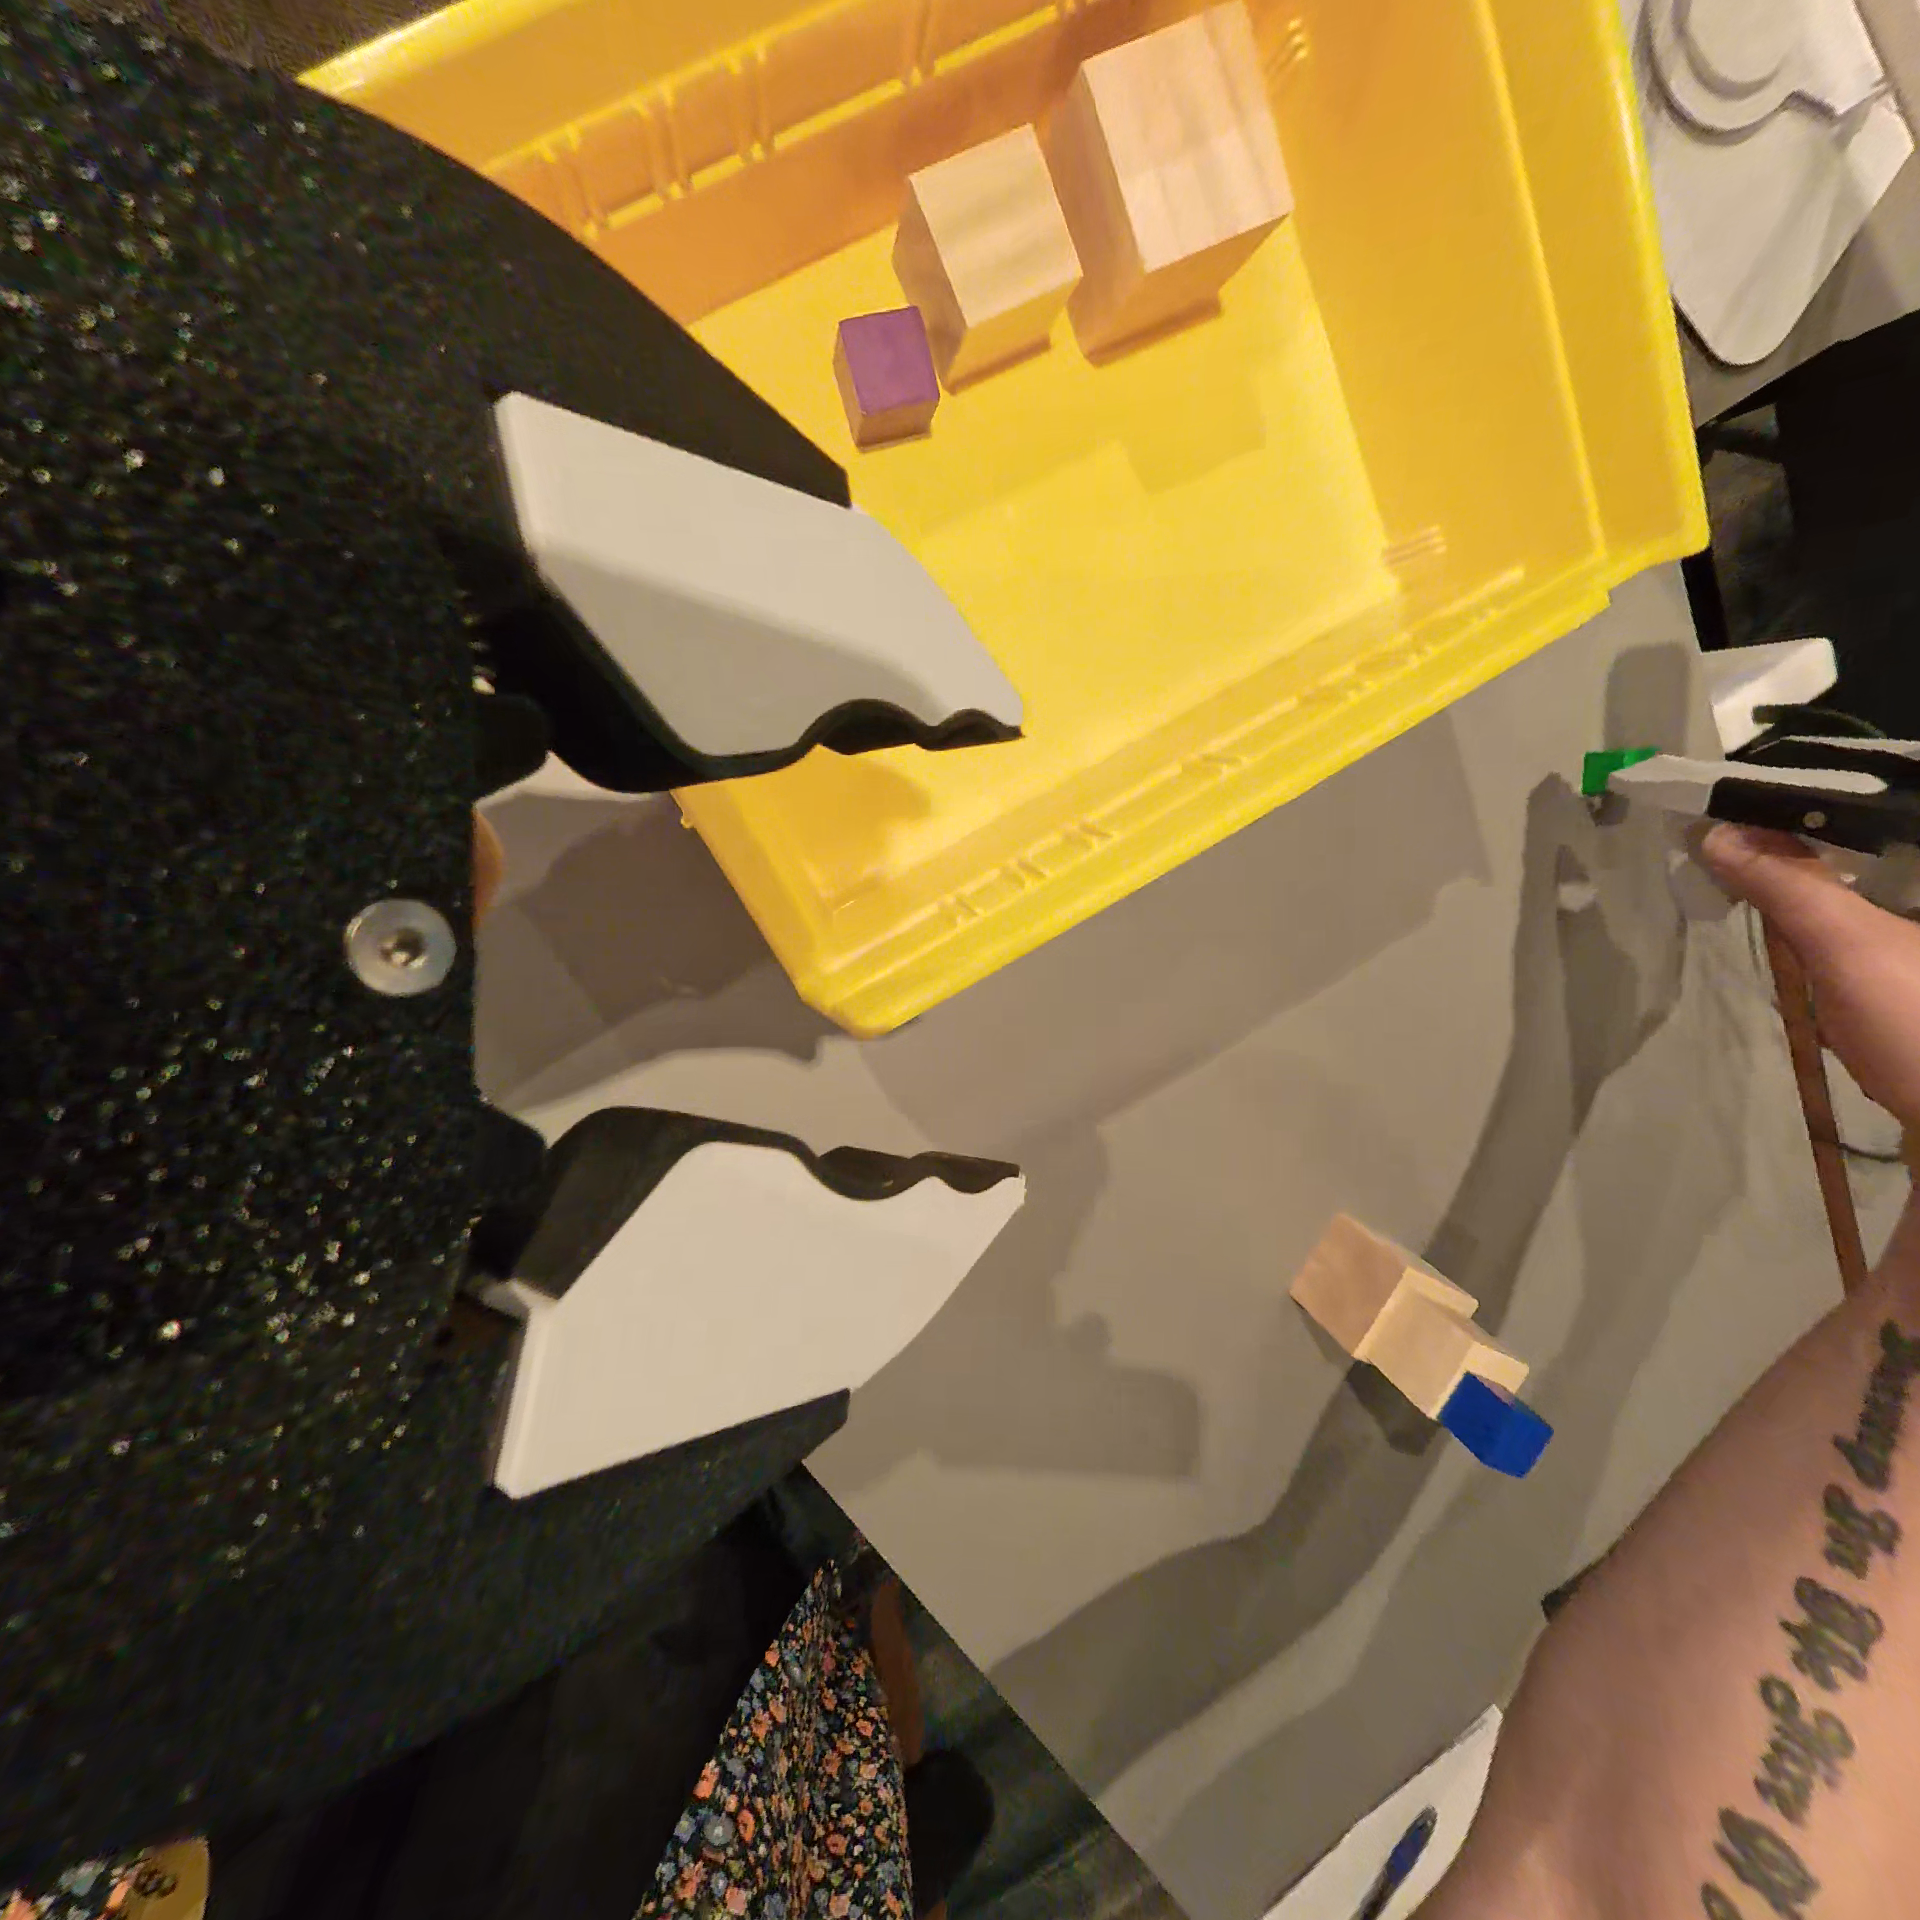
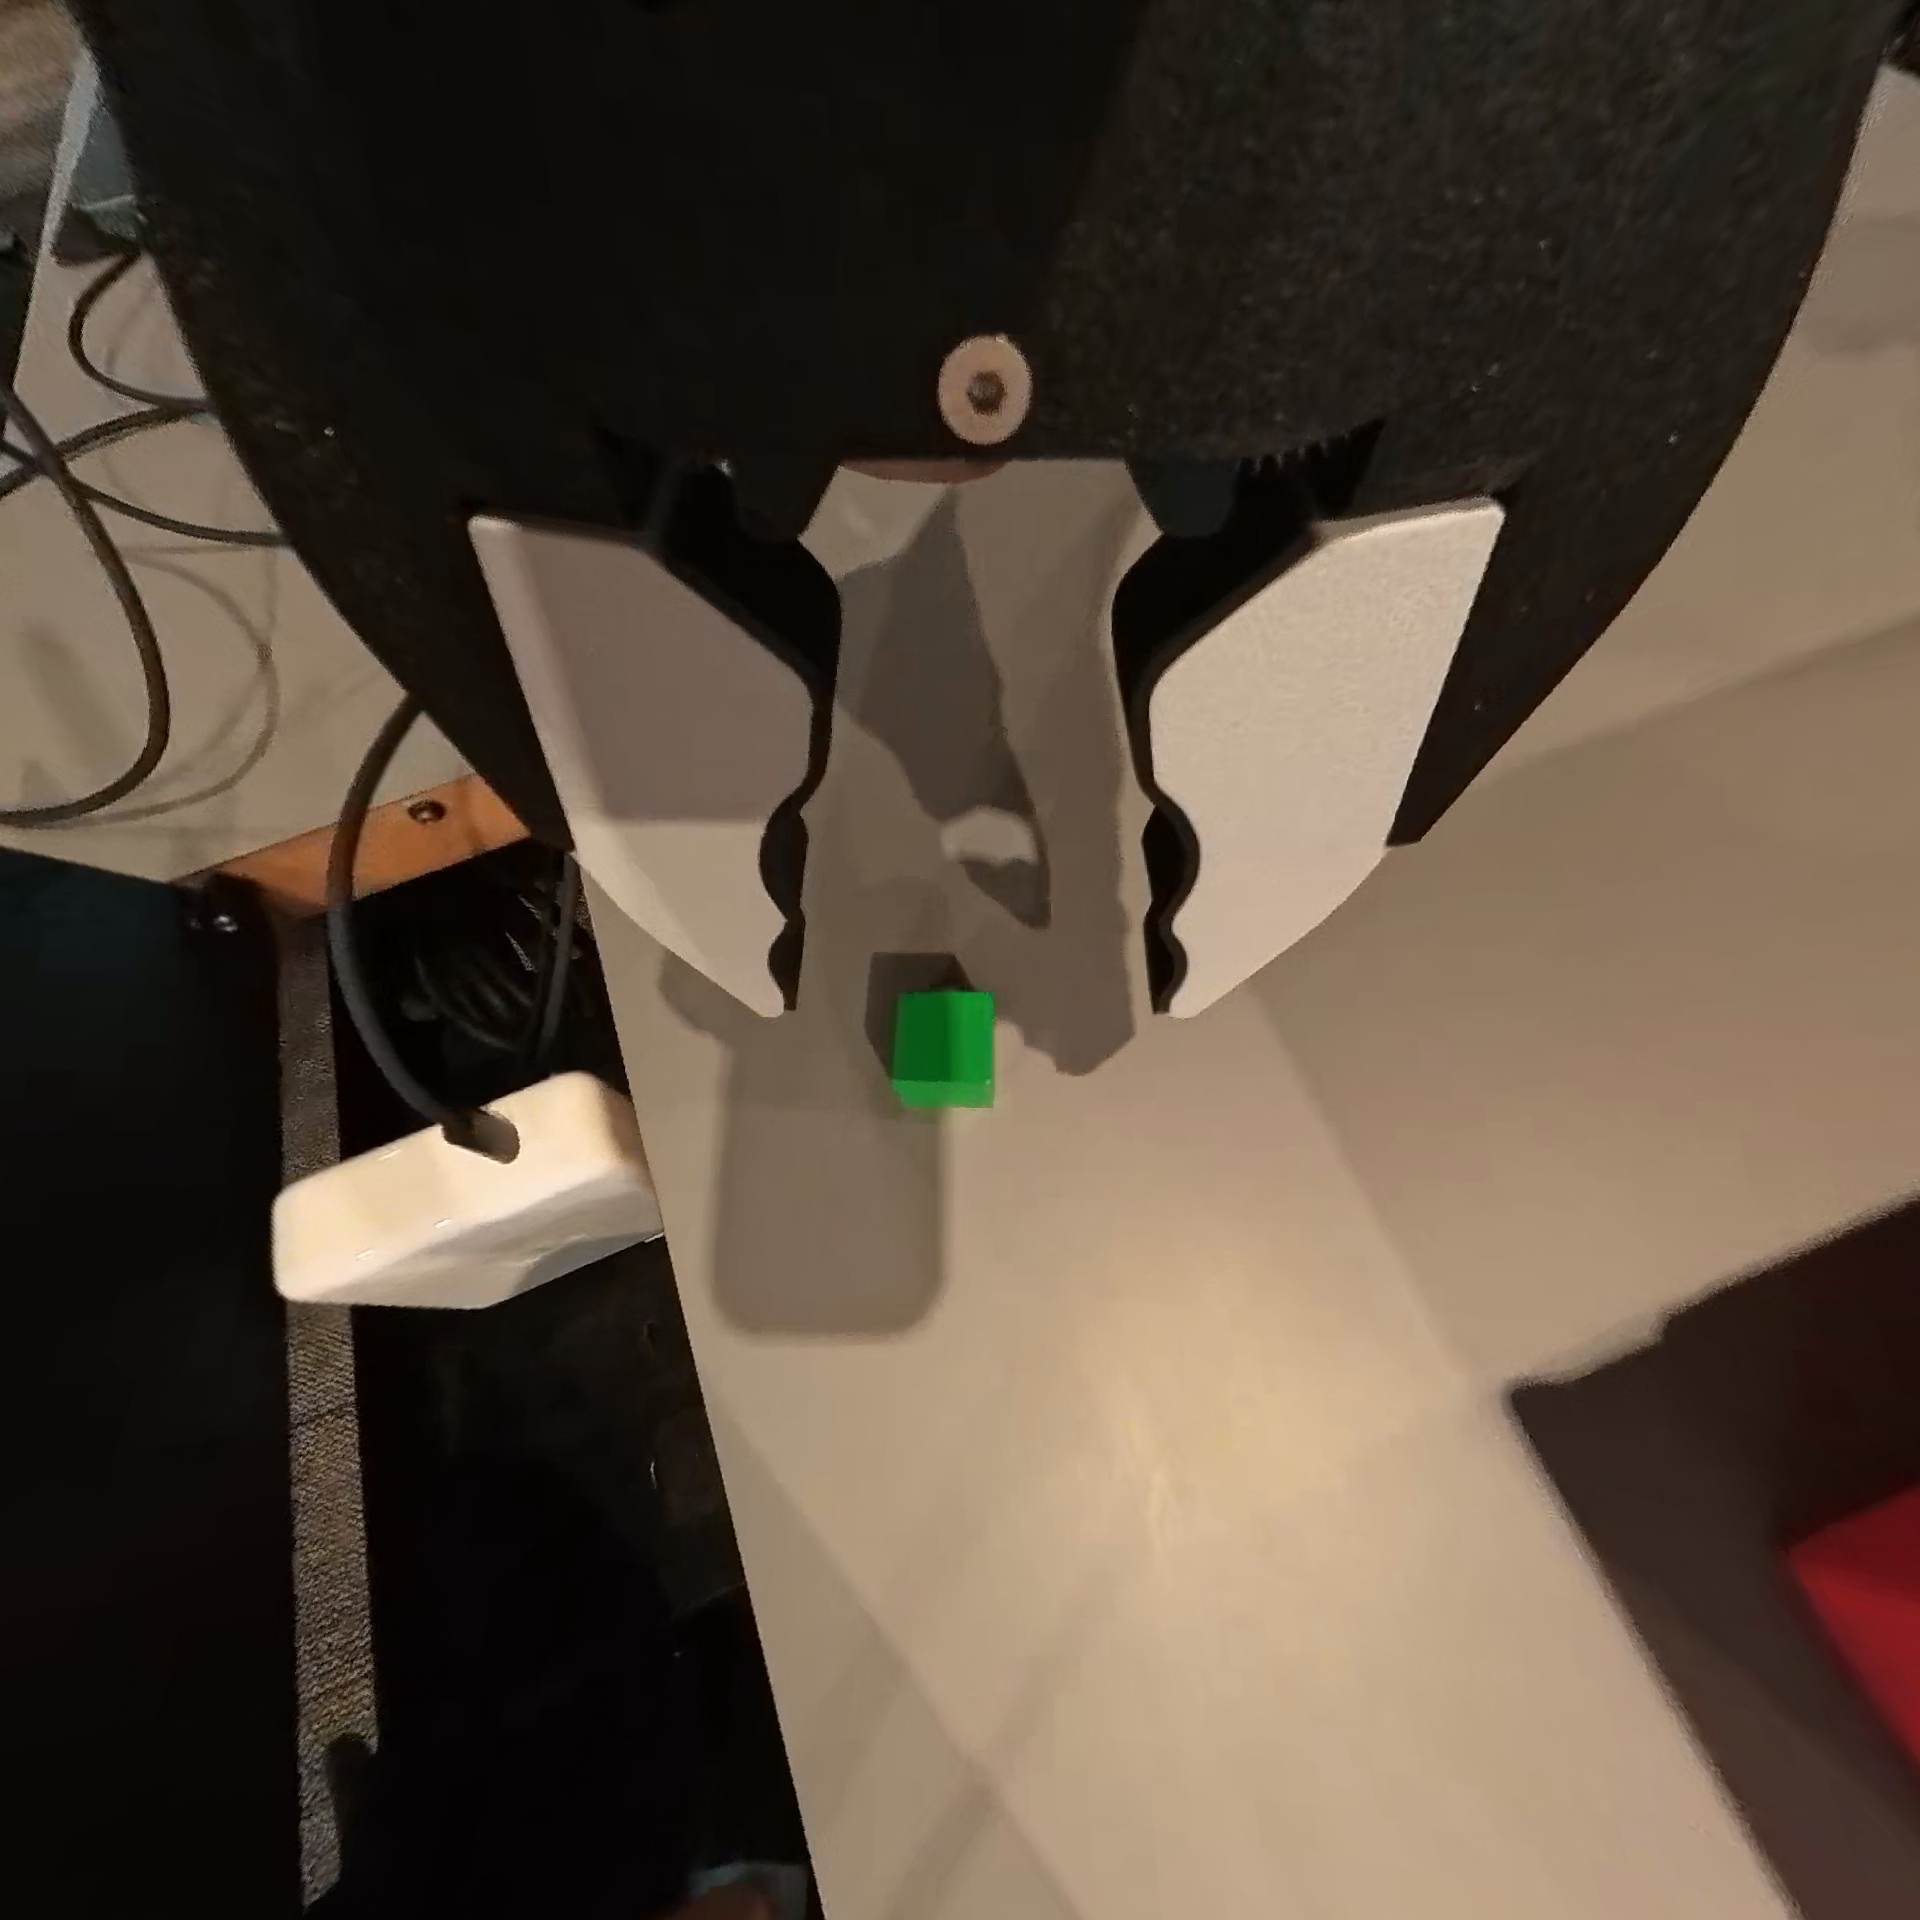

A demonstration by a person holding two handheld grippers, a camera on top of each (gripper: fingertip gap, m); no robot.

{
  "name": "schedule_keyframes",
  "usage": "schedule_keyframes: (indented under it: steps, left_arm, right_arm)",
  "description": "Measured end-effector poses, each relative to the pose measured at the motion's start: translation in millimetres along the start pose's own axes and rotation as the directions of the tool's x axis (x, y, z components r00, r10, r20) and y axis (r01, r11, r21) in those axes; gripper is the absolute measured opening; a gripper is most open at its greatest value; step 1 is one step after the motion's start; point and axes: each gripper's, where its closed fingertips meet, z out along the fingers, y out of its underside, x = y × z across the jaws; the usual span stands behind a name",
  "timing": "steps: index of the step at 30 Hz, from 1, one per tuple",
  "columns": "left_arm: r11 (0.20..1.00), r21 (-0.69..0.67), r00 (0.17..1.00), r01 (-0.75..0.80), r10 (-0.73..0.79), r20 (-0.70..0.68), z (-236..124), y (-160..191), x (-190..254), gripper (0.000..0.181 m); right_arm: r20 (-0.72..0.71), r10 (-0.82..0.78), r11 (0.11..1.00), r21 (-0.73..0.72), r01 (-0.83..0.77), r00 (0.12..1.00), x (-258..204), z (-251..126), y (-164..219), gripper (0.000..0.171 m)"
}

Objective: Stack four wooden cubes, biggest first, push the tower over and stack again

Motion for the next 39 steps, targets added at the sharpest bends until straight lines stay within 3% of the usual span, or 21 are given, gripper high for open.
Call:
schedule_keyframes:
  steps: [16,17,19,26,31,39]
  left_arm:
    - [0.999,-0.018,0.999,-0.039,0.038,-0.037,10,-2,12,0.073]
    - [0.999,-0.021,0.999,-0.039,0.038,-0.039,11,-2,12,0.073]
    - [0.999,-0.027,0.998,-0.039,0.038,-0.040,12,-1,12,0.073]
    - [0.999,-0.024,0.998,-0.041,0.040,-0.041,12,-1,13,0.072]
    - [0.999,-0.024,0.998,-0.042,0.041,-0.041,11,-1,13,0.072]
    - [0.997,-0.043,0.997,-0.067,0.065,-0.047,15,-1,24,0.072]
  right_arm:
    - [-0.022,0.018,0.999,-0.042,-0.019,1.000,16,38,9,0.057]
    - [-0.004,0.020,0.999,-0.040,-0.020,1.000,14,39,9,0.051]
    - [0.051,0.013,0.999,-0.034,-0.011,0.999,6,39,8,0.021]
    - [0.054,0.003,1.000,-0.025,-0.002,0.999,5,36,6,0.021]
    - [0.094,-0.013,1.000,0.027,0.011,0.995,1,8,4,0.021]
    - [0.135,-0.179,0.981,0.105,0.166,0.974,-21,-77,36,0.021]
